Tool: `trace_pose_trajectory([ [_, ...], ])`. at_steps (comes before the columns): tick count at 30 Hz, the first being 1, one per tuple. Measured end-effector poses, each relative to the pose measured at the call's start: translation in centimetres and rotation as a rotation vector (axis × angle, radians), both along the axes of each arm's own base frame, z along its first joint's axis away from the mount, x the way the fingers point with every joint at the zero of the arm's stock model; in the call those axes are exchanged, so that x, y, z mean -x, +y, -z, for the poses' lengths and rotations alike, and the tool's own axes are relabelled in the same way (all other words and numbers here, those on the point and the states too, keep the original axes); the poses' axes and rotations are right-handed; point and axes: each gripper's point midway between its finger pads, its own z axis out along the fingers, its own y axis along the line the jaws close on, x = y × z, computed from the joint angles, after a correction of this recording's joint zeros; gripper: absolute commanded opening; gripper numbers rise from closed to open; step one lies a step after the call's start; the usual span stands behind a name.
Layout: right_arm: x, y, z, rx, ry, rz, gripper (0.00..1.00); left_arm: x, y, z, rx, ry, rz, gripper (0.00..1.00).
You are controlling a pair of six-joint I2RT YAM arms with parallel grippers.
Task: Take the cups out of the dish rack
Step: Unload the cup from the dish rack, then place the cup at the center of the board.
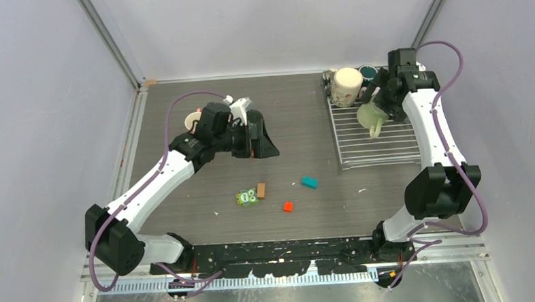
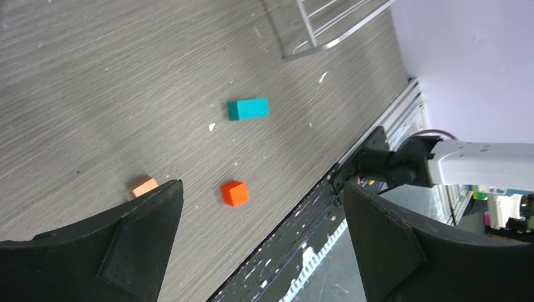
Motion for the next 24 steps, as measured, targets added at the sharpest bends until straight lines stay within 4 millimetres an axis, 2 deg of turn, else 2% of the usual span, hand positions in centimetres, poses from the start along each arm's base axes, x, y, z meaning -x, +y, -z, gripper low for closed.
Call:
trace_pose_trajectory([
  [3,0.2,3.2,-1.4,-0.053,-0.048,-0.064,0.18,-0.5,-0.6,-1.0,0.047,-0.006,-0.016,1.00],
  [6,0.5,8.3,-2.8,-0.132,-0.106,-0.174,0.18,-1.0,-0.9,-2.1,0.092,-0.013,-0.032,1.00],
  [11,1.2,15.7,-3.9,-0.337,-0.161,-0.322,0.17,-2.1,-1.1,-3.7,0.160,-0.023,-0.063,1.00],
  [18,1.0,21.6,-5.4,-0.575,-0.215,-0.404,0.17,-4.8,0.1,-5.6,0.292,-0.022,-0.145,0.96],
  [24,1.1,25.6,-6.2,-0.762,-0.233,-0.462,0.16,-5.9,0.3,-7.2,0.410,-0.005,-0.166,0.90],
])
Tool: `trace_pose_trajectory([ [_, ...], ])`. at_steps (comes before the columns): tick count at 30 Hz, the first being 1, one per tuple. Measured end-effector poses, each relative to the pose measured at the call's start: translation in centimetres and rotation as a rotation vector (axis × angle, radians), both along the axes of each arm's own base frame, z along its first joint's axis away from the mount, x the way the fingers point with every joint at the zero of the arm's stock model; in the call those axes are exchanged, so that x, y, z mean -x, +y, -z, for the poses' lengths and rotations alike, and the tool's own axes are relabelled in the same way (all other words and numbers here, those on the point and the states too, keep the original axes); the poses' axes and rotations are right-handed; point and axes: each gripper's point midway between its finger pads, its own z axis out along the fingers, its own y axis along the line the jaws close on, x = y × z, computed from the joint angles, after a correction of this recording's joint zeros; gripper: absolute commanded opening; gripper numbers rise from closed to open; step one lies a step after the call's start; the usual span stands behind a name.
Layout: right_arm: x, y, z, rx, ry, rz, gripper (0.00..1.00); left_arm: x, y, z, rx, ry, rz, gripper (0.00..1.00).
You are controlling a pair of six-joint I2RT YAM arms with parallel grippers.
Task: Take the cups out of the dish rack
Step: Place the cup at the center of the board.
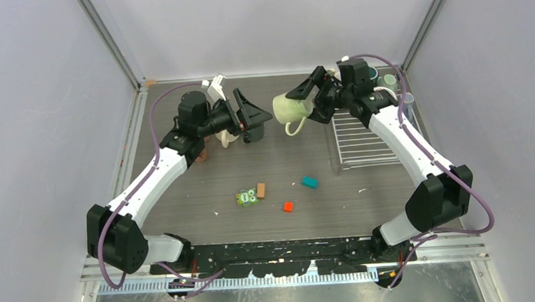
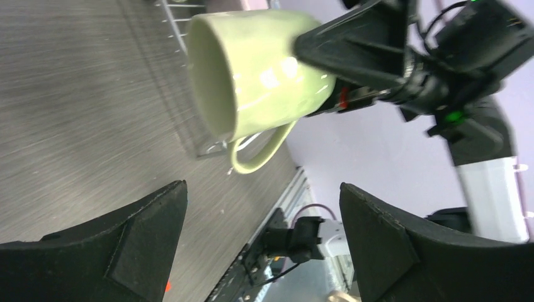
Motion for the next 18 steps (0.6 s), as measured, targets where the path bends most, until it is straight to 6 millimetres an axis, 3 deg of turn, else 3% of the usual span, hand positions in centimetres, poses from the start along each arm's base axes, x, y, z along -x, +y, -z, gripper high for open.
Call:
trace_pose_trajectory([
  [4,0.0,2.2,0.1,-0.099,0.020,-0.048,0.16,-0.6,-0.5,-1.7,0.091,-0.007,0.012,0.80],
  [8,-0.1,3.7,0.4,-0.191,0.043,-0.082,0.15,-1.3,-0.8,-2.1,0.143,0.008,0.020,0.74],
  [18,-0.6,4.7,-0.2,-0.288,0.039,-0.111,0.15,-1.8,-0.5,-2.6,0.180,0.019,0.015,0.65],
])
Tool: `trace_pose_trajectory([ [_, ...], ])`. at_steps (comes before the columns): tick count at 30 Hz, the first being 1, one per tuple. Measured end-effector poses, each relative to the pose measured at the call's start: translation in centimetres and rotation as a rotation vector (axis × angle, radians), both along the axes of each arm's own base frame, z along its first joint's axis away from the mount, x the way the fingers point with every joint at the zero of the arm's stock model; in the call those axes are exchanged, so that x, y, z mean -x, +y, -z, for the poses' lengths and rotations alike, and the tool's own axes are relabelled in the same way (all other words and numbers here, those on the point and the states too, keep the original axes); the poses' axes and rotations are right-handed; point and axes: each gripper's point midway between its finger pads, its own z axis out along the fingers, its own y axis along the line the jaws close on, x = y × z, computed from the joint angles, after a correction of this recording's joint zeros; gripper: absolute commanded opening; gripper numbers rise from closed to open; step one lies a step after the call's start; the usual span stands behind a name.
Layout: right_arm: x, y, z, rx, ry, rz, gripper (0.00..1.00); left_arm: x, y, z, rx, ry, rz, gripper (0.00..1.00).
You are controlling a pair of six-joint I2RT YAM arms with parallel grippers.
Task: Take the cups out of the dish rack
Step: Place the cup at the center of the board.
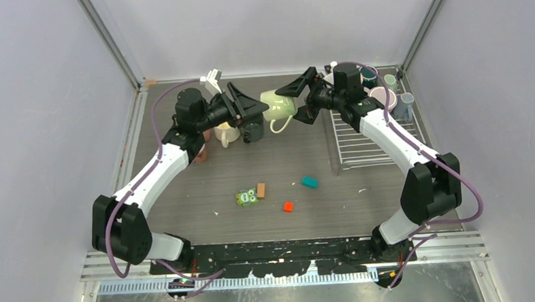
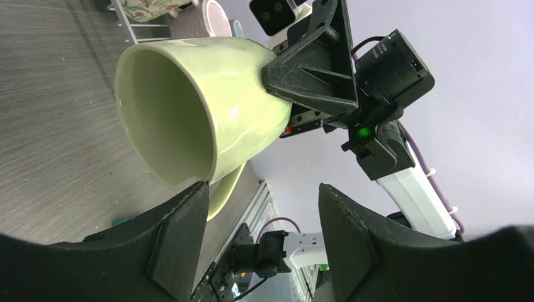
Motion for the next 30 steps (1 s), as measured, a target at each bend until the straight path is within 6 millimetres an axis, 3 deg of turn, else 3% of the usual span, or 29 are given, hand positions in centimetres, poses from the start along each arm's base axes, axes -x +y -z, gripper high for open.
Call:
trace_pose_trajectory([
  [11,0.6,0.8,-0.5,-0.047,-0.009,-0.047,0.14,-0.9,2.0,0.0,0.003,0.002,-0.008,0.62],
  [30,1.3,4.1,-2.4,-0.207,-0.047,-0.174,0.14,-0.2,0.8,-2.8,0.152,0.007,0.125,0.42],
])
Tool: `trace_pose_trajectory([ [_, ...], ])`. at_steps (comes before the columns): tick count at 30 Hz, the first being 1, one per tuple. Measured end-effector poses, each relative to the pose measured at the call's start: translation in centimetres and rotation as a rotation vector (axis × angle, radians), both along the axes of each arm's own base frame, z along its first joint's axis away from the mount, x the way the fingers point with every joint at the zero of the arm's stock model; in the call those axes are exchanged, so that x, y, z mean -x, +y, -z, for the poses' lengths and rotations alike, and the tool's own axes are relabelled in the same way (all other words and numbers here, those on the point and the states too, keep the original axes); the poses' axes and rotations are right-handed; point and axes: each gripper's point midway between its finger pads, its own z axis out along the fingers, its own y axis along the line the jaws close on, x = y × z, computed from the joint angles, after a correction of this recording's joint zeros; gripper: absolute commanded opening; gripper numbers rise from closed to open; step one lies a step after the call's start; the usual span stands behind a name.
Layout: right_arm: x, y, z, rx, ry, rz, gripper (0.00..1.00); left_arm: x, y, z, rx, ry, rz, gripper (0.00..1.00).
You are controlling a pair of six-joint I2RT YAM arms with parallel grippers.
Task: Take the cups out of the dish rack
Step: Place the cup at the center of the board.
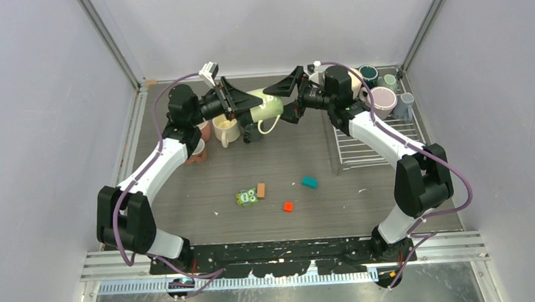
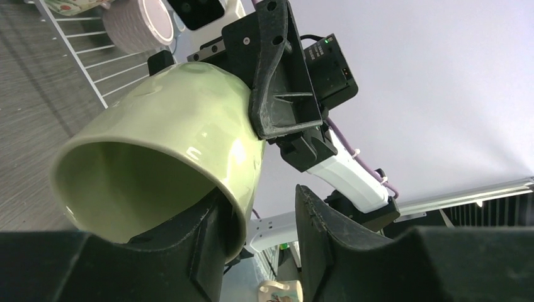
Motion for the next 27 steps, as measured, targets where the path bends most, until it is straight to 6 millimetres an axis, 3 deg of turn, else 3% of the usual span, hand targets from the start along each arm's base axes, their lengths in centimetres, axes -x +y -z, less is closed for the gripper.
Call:
trace_pose_trajectory([
  [6,0.7,0.6,-0.2,-0.012,-0.004,-0.028,0.15,0.5,-0.6,0.2,-0.011,0.004,0.020,0.27],
  [9,1.0,0.7,-0.4,-0.019,-0.008,-0.042,0.20,0.6,-0.9,0.4,-0.021,0.010,0.026,0.03],
  [11,1.0,0.7,-0.4,-0.026,0.006,-0.042,0.38,0.6,-1.0,0.4,-0.024,0.017,0.029,0.00],
  [13,1.0,0.7,-0.6,-0.038,0.011,-0.042,0.71,0.5,-1.1,0.1,-0.026,0.011,0.025,0.00],
  [15,0.9,0.7,-0.8,-0.044,0.006,-0.041,0.97,0.5,-1.2,-0.2,-0.039,-0.003,0.022,0.00],
  [23,1.3,0.0,1.2,0.089,-0.012,-0.001,1.00,1.2,-1.0,2.2,-0.176,0.043,0.002,0.00],
  [27,2.3,-0.1,0.9,0.102,-0.044,-0.022,1.00,2.4,-0.6,1.9,-0.202,0.024,0.007,0.00],
])
